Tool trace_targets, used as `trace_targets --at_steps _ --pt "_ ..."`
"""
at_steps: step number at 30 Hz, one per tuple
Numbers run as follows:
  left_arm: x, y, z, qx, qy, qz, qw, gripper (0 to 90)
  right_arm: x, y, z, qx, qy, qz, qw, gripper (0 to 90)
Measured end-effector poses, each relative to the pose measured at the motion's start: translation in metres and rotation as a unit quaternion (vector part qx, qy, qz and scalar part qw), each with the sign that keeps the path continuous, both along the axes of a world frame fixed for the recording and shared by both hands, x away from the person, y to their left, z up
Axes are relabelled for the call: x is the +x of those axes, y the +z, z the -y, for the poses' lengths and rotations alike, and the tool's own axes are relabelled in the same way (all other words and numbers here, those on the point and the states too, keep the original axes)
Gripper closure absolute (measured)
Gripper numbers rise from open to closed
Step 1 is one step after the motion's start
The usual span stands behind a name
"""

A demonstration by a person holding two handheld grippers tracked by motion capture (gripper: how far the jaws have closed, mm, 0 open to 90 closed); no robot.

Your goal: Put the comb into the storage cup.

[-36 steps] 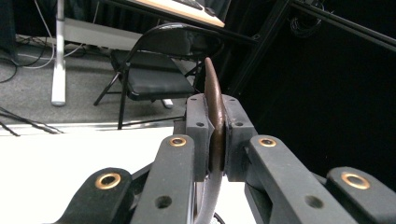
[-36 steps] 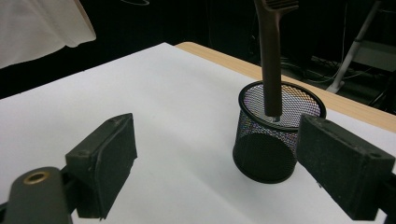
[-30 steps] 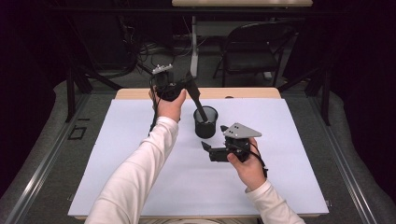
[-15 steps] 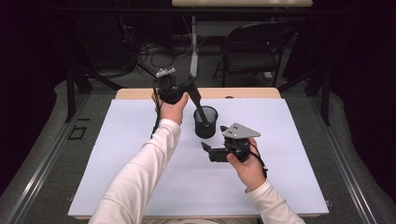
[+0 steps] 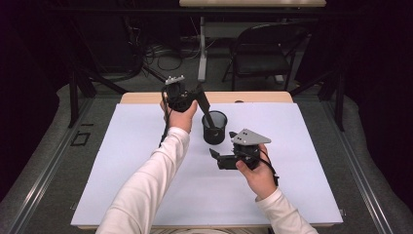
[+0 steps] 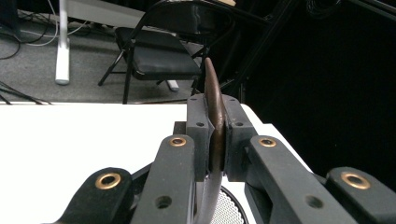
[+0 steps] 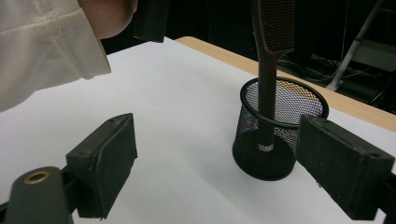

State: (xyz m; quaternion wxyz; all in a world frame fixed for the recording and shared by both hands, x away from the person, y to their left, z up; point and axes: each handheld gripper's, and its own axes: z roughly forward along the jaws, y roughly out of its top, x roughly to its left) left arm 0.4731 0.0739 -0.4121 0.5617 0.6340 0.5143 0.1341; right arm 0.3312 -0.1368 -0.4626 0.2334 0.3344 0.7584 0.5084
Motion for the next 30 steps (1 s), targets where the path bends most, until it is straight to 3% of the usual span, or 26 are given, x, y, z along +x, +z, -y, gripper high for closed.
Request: trace_targets --at_steps 15,30 --pt "0.002 -0.011 0.001 0.009 0.004 -0.009 0.9999 83.9 0.0 0.0 0.0 -0.002 0.001 0.001 1.0 13.2" --pt "0.004 -0.018 0.002 -0.007 0.006 -0.018 0.9998 83.8 0.0 0.0 0.0 -0.001 0.002 -0.001 1.0 13.3"
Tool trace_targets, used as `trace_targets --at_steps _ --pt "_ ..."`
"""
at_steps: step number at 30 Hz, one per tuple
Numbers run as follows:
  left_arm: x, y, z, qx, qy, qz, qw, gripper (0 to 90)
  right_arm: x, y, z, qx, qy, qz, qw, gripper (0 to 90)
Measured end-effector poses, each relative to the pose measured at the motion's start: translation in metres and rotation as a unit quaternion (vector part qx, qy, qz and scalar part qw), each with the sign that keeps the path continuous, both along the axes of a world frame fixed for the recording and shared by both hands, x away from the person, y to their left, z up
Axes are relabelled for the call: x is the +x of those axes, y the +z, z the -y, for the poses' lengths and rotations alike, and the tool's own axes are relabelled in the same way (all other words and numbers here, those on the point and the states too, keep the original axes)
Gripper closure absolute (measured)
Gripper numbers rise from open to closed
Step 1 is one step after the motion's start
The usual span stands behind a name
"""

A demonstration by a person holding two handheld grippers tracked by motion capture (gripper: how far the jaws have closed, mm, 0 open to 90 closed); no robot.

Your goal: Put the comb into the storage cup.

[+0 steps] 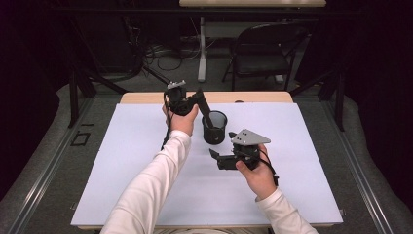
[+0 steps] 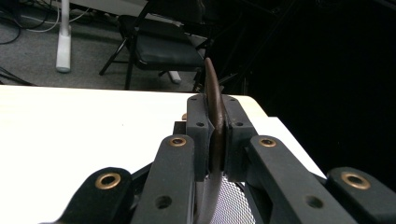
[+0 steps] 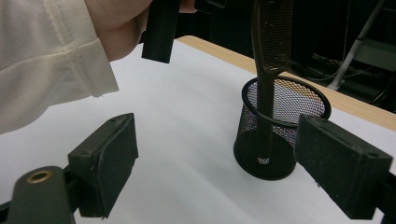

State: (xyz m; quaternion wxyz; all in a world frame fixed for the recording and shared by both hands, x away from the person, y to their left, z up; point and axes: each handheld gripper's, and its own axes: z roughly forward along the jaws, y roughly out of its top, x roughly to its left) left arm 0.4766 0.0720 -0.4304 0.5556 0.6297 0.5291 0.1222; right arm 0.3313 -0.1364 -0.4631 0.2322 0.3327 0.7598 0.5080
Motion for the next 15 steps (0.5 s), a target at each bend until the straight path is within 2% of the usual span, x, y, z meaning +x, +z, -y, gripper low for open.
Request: trace_targets --at_steps 7,15 --pt "0.0004 -0.0023 0.0011 -0.01 0.003 -0.002 0.9999 83.9 0.0002 0.0 0.0004 0.0 0.0 -0.001 1.0 13.4" --pt "0.0013 -0.003 0.0008 -0.013 0.003 -0.003 0.9999 83.8 0.0001 0.0003 0.0008 0.001 -0.001 0.0 1.0 14.1"
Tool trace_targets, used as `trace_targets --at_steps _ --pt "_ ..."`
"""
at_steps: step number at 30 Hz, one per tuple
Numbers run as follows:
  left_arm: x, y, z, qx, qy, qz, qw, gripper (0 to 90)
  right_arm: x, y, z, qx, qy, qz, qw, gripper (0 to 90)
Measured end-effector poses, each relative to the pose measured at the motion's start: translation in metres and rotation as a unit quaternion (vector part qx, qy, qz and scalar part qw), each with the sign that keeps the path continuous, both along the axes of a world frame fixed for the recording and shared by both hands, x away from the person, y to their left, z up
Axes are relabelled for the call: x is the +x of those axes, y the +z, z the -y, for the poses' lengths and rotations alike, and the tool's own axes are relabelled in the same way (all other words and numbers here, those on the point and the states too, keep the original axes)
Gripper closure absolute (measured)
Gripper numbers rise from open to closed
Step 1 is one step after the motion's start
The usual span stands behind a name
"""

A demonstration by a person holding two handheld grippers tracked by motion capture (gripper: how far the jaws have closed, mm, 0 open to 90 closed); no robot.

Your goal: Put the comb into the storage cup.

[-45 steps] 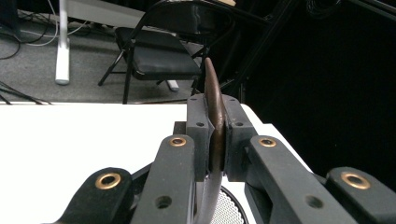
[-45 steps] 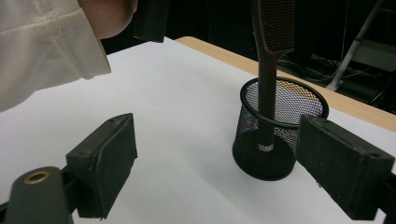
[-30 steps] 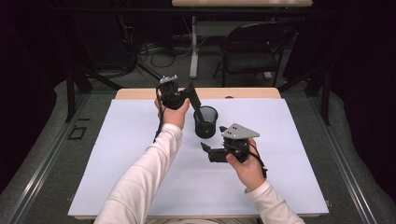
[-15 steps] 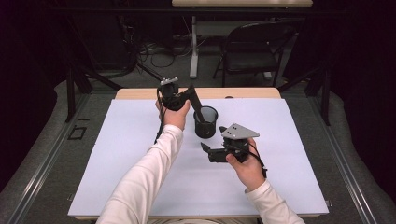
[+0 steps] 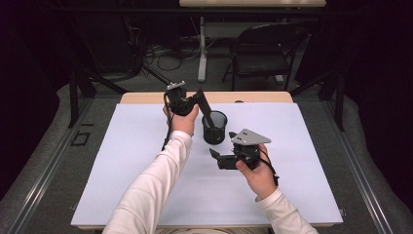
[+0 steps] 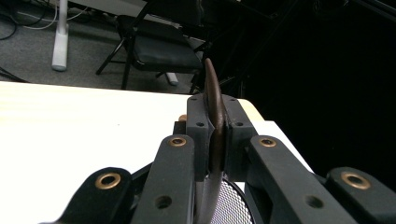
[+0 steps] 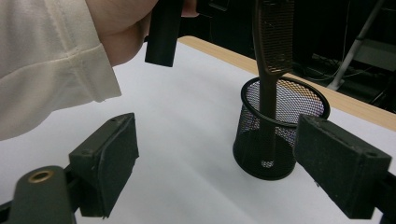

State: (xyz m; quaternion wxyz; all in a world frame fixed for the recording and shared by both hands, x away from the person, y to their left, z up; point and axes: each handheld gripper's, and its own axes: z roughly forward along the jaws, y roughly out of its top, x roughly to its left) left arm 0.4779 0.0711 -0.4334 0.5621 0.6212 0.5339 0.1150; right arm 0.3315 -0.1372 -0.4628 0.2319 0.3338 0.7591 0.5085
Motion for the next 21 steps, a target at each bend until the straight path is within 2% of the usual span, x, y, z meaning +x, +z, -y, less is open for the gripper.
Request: trace_targets --at_steps 12,21 --pt "0.0003 -0.0016 0.0015 -0.012 -0.004 -0.01 0.9999 83.9 0.002 0.0002 0.0031 0.003 -0.006 0.001 1.0 14.2" --pt "0.0007 -0.0024 0.0014 -0.015 -0.003 -0.01 0.9998 83.8 0.0024 -0.0002 0.0031 0.001 -0.007 0.0 1.0 14.2"
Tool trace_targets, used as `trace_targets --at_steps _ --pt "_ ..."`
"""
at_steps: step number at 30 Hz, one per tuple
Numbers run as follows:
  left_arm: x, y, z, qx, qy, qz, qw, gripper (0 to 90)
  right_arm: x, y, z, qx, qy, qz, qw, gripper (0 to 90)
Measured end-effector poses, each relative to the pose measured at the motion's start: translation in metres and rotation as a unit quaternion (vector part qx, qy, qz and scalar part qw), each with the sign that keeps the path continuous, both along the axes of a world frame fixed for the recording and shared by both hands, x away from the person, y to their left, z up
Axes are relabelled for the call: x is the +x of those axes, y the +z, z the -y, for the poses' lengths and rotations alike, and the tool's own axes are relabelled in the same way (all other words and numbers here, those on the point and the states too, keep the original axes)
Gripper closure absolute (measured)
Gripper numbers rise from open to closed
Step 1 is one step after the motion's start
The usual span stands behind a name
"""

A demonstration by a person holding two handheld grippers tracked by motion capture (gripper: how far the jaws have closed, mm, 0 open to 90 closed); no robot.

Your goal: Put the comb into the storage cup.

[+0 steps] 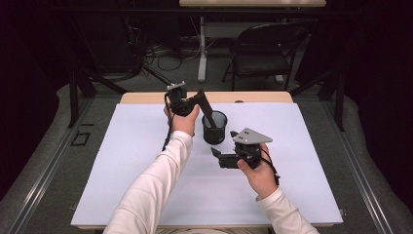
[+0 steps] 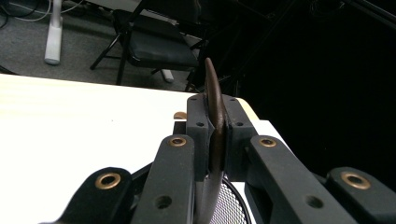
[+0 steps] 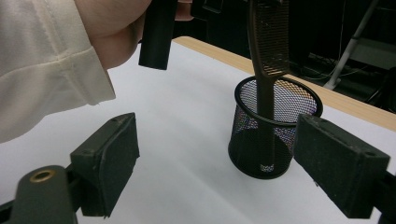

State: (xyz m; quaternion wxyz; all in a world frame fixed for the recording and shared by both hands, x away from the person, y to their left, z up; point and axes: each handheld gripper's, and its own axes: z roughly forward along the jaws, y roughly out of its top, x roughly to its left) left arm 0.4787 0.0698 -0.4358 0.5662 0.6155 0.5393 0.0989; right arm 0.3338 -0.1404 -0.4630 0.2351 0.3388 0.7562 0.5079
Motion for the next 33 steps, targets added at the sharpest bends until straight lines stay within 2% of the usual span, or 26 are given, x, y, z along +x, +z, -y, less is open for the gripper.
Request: trace_targets --at_steps 33 --pt "0.005 -0.01 -0.018 0.006 0.031 -0.015 0.9994 82.3 0.0 -0.001 -0.002 -0.004 0.004 -0.004 1.0 14.2"
